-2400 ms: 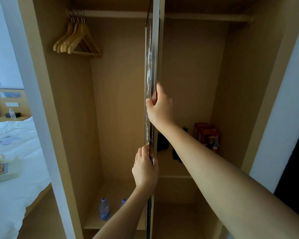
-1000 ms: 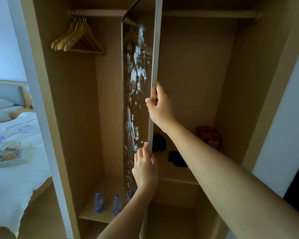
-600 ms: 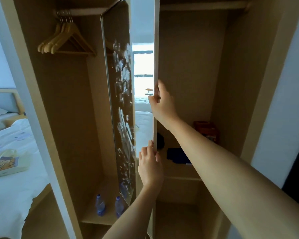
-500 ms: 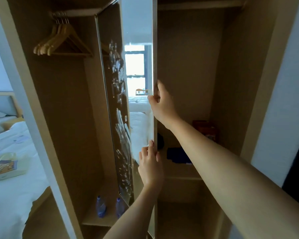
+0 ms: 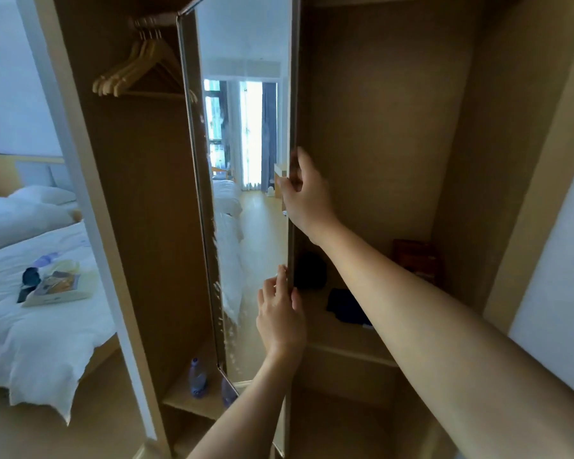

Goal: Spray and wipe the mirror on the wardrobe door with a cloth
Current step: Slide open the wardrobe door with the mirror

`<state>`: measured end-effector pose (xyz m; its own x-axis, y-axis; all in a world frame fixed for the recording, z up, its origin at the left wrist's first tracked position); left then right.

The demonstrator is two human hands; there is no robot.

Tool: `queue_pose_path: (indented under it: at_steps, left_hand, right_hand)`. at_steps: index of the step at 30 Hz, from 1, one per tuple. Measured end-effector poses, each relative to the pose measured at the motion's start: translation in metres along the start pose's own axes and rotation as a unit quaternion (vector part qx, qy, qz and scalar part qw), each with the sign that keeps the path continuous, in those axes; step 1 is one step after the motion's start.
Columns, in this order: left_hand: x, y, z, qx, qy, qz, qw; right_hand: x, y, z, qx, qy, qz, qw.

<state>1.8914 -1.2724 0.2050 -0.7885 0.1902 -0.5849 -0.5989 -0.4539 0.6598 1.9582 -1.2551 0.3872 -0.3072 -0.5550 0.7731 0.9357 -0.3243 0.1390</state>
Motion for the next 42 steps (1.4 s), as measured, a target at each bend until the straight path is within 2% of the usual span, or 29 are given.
queue_pose_path:
  at_steps: [8, 15, 29, 42]
  left_hand:
    - [-0.012, -0.007, -0.006, -0.041, 0.071, 0.042, 0.996]
    - [-0.016, -0.015, -0.007, -0.092, 0.075, 0.042, 0.992]
    - [-0.048, -0.048, 0.001, -0.180, 0.119, 0.054, 0.975]
    - [-0.076, -0.084, 0.021, -0.208, 0.174, 0.085, 0.959]
  right_hand:
    - [-0.009, 0.009, 0.009, 0.049, 0.027, 0.051, 0.997]
    - [-0.016, 0.015, 0.012, 0.072, 0.054, 0.066, 0.994]
    - [-0.047, 0.038, 0.042, 0.160, 0.046, 0.166, 0.972]
    - [-0.076, 0.062, 0.076, 0.218, 0.028, 0.227, 0.949]
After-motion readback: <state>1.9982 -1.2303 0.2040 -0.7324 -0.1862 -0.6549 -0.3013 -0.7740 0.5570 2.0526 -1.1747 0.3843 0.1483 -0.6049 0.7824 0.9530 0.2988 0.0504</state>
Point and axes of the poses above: each hand's wrist, its own z-axis towards the middle knuckle, its own y-axis out of the back of the hand, x = y × z, the point moved 6 cm from there along z, towards the middle knuckle, and after that the axes turned 14 degrees about z, right-handed, at the moved point
